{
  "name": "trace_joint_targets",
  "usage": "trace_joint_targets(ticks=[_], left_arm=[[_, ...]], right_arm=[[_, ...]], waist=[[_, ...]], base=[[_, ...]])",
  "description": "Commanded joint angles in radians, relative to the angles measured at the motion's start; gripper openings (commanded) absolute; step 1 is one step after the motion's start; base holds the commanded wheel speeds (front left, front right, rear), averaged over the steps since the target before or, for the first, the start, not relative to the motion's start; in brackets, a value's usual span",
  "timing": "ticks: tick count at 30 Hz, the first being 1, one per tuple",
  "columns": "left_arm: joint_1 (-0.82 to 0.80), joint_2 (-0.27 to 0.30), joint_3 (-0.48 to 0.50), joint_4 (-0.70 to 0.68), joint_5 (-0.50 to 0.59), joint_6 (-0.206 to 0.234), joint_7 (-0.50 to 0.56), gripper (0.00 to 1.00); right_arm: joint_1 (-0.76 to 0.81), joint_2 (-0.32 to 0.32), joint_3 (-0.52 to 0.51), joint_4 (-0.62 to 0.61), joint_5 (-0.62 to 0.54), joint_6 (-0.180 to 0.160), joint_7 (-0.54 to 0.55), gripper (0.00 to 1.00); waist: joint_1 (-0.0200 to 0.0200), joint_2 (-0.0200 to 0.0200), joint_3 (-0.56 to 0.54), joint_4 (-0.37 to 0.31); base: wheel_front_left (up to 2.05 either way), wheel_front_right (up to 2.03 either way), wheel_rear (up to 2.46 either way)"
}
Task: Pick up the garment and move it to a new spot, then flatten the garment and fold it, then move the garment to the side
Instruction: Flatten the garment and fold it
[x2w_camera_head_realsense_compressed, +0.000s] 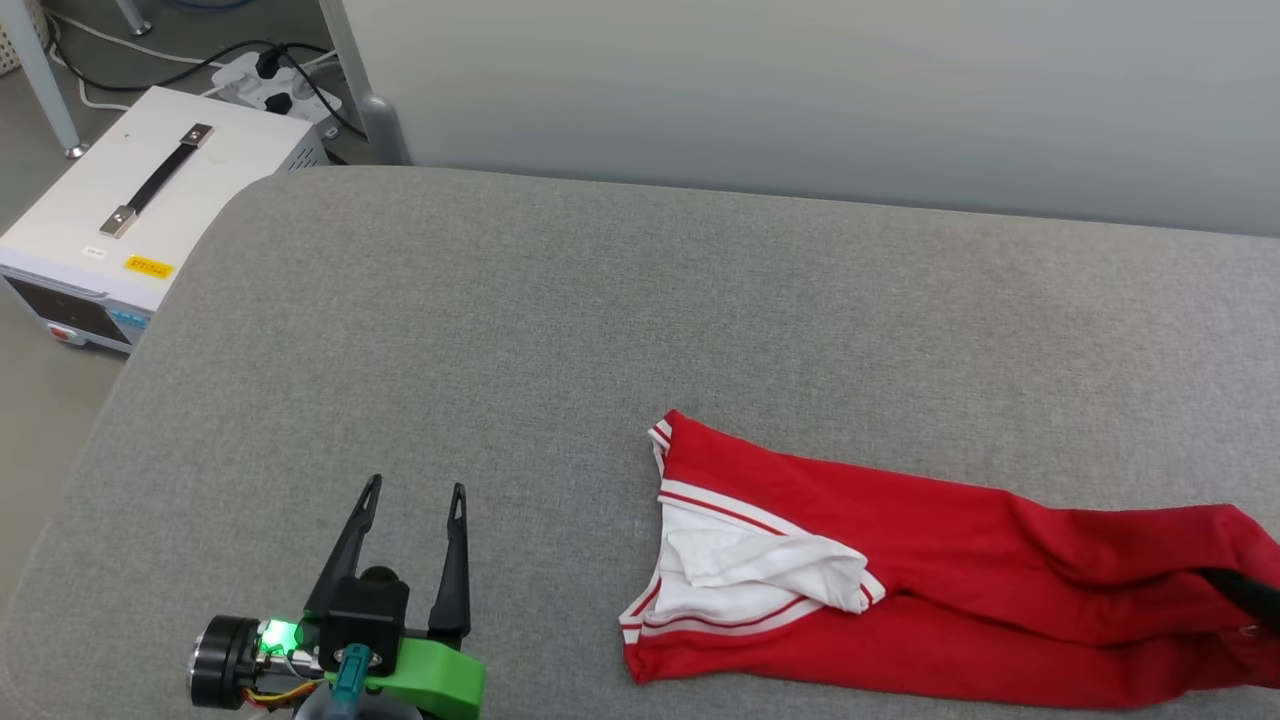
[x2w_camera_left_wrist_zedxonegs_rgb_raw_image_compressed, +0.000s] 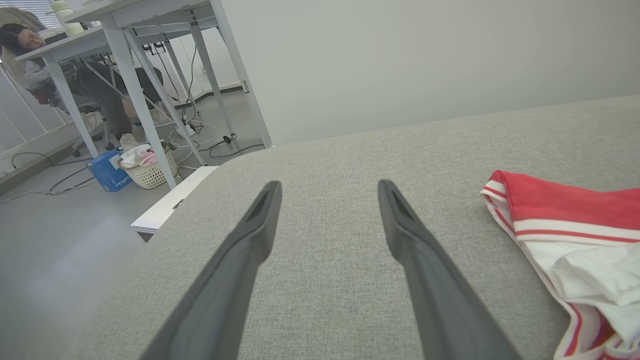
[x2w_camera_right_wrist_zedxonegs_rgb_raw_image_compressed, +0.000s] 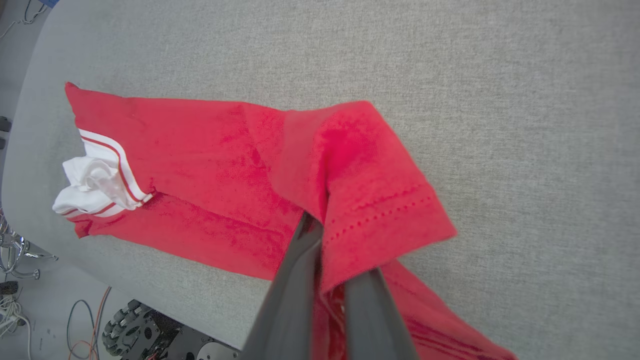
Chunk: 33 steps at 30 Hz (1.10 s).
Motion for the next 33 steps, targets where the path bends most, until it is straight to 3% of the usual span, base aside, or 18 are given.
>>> trace_joint_targets(ticks=[1, 7, 15, 23, 33], left_arm=[[0.016, -0.006, 0.007, 0.001, 0.010, -0.004, -0.006, 1.00], [0.016, -0.011, 0.012, 0.000, 0.015, -0.012, -0.006, 1.00], [-0.008, -0.027, 0.010, 0.001, 0.022, -0.022, -0.006, 1.00], [-0.050, -0.043, 0.005, 0.003, 0.030, -0.030, -0.006, 1.00], [-0.089, -0.063, 0.000, 0.008, 0.034, -0.032, -0.006, 1.00]], right_arm=[[0.009, 0.013, 0.001, -0.038, 0.014, -0.001, 0.009, 0.00], [-0.009, 0.084, 0.042, -0.161, 0.026, -0.001, 0.081, 0.00], [-0.149, 0.223, 0.150, -0.193, -0.086, -0.001, 0.186, 0.00], [-0.347, 0.338, 0.297, -0.089, -0.237, -0.001, 0.216, 0.00], [-0.534, 0.458, 0.441, 0.114, -0.330, -0.001, 0.139, 0.00]], waist=[[0.0000, -0.0001, -0.007, -0.003], [0.0000, -0.0001, -0.012, 0.004], [0.0000, -0.0001, 0.021, 0.029], [0.0000, -0.0001, 0.080, 0.057], [0.0000, -0.0001, 0.137, 0.076]], base=[[0.00, 0.00, 0.00], [0.00, 0.00, 0.00], [0.00, 0.00, 0.00], [0.00, 0.00, 0.00], [0.00, 0.00, 0.00]])
